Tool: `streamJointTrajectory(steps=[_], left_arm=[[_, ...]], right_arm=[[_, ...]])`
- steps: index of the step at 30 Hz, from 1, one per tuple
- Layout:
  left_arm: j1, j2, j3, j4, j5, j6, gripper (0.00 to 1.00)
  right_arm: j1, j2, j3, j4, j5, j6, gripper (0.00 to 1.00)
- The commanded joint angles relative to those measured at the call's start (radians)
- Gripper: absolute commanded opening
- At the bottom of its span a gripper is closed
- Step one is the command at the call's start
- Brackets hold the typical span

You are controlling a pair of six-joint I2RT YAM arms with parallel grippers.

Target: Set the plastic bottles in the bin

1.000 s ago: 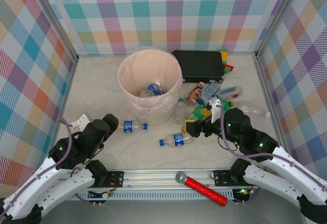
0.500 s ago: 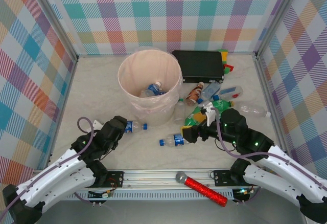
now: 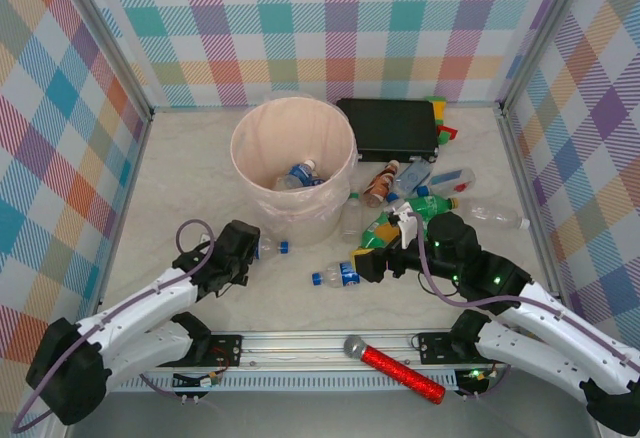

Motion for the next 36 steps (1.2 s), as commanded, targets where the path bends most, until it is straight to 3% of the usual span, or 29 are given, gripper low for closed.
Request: streamJointTrajectory(steps=[1, 21, 26, 30, 32, 36], left_arm=[[0.036, 0.045, -0.014, 0.083, 0.042, 0.009, 0.88], [0.148, 0.209, -0.041, 0.227, 0.111, 0.054, 0.77], [0.157, 0.185, -0.055, 0.227, 0.108, 0.053, 0.63], [0.159, 0.139, -0.048, 0.185, 0.087, 0.093, 0.62], [0.163, 0.105, -0.043, 0.158, 0.074, 0.107, 0.56], [0.171, 0.022, -0.033, 0.078, 0.044, 0.130, 0.56]], right_arm=[[-0.003, -0.006, -0.006, 0.026, -0.009, -0.008, 0.99], [-0.002, 0.023, 0.018, 0.027, -0.016, 0.007, 0.99], [-0.002, 0.022, 0.019, 0.024, -0.017, 0.013, 0.99], [-0.003, 0.020, 0.018, 0.023, -0.014, 0.018, 0.99], [-0.003, 0.020, 0.019, 0.020, -0.014, 0.021, 0.99], [-0.002, 0.020, 0.018, 0.024, -0.012, 0.027, 0.99]])
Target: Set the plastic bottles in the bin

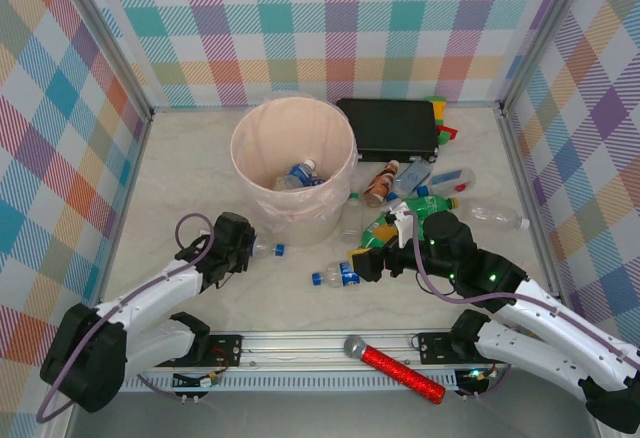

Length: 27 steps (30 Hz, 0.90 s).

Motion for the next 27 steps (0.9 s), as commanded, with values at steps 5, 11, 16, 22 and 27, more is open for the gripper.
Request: streamJointTrajectory(steps=[5, 11, 16, 22, 27], left_arm=[[0.023, -0.163, 0.031, -0.203, -0.081, 0.061, 0.56], [0.025, -0.327, 0.070, -0.351, -0.156, 0.102, 0.55], [0.025, -0.401, 0.201, -0.484, -0.249, 0.237, 0.56], [0.024, -0.406, 0.408, -0.553, -0.374, 0.461, 0.54], [0.025, -0.344, 0.587, -0.491, -0.378, 0.701, 0.53]], right_arm=[[-0.002, -0.006, 0.024, 0.030, -0.015, 0.017, 0.99], [-0.002, -0.010, 0.033, 0.042, -0.034, 0.019, 0.99], [-0.002, -0.026, 0.043, 0.080, -0.069, 0.025, 0.99], [-0.003, -0.046, 0.063, 0.112, -0.070, 0.024, 0.99], [-0.003, -0.042, 0.063, 0.121, -0.064, 0.031, 0.99]])
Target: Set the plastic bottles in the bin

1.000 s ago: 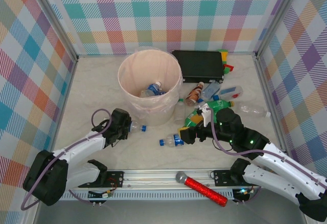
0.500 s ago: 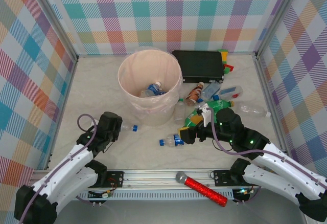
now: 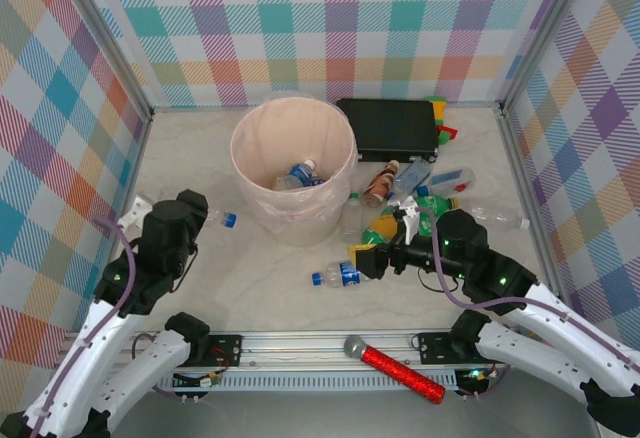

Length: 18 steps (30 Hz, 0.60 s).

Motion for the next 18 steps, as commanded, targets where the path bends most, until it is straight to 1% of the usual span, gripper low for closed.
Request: streamJointTrajectory(steps=[1, 2, 5, 7, 9, 12, 13, 15, 16, 18], left_arm=[[0.010, 0.058, 0.122, 0.023, -0.025, 0.256, 0.53], [0.010, 0.092, 0.183, 0.031, -0.005, 0.320, 0.53], [0.010, 0.180, 0.319, 0.028, 0.019, 0.436, 0.52], [0.011, 0.218, 0.377, 0.052, 0.030, 0.497, 0.52], [0.010, 0.255, 0.425, 0.105, 0.067, 0.569, 0.52], [0.011, 0.315, 0.490, 0.175, 0.167, 0.653, 0.55], [0.010, 0.334, 0.505, 0.192, 0.193, 0.663, 0.55], [0.006, 0.370, 0.520, 0.246, 0.269, 0.698, 0.50], [0.001, 0.383, 0.521, 0.271, 0.292, 0.706, 0.50], [-0.009, 0.415, 0.521, 0.318, 0.345, 0.726, 0.55]], right_arm=[[-0.002, -0.001, 0.030, 0.038, -0.013, 0.018, 0.99], [-0.002, 0.002, 0.028, 0.036, -0.012, 0.020, 0.99], [-0.003, 0.006, 0.028, 0.034, -0.014, 0.026, 0.99], [-0.002, 0.001, 0.028, 0.031, -0.013, 0.028, 0.99], [-0.002, -0.005, 0.029, 0.024, -0.003, 0.027, 0.99], [-0.003, -0.012, 0.039, 0.011, 0.007, 0.021, 0.99], [-0.002, -0.013, 0.041, 0.006, 0.009, 0.021, 0.99], [-0.002, -0.016, 0.046, 0.000, 0.013, 0.020, 0.99], [-0.003, -0.018, 0.046, -0.001, 0.015, 0.020, 0.99], [-0.003, -0.021, 0.047, -0.003, 0.020, 0.022, 0.99]])
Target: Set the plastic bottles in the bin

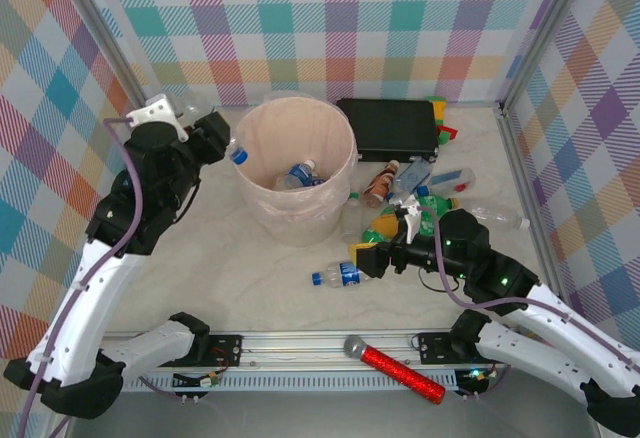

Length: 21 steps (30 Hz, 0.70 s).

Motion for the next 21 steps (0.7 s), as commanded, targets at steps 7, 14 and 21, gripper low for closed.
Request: streamJointTrajectory(steps=[7, 14, 21], left_arm=[[-0.100, 0.148, 0.041, 0.157, 0.203, 0.198, 0.56], [-0.177, 0.217, 0.043, 0.138, 0.139, 0.257, 0.57], [-0.181, 0.201, 0.018, 0.130, 0.116, 0.254, 0.78]], right_arm=[[-0.003, -0.020, 0.036, -0.007, 0.023, 0.010, 0.99], [-0.002, -0.024, 0.029, -0.012, 0.034, 0.007, 0.99], [-0.001, -0.018, 0.029, -0.020, 0.041, 0.003, 0.99]])
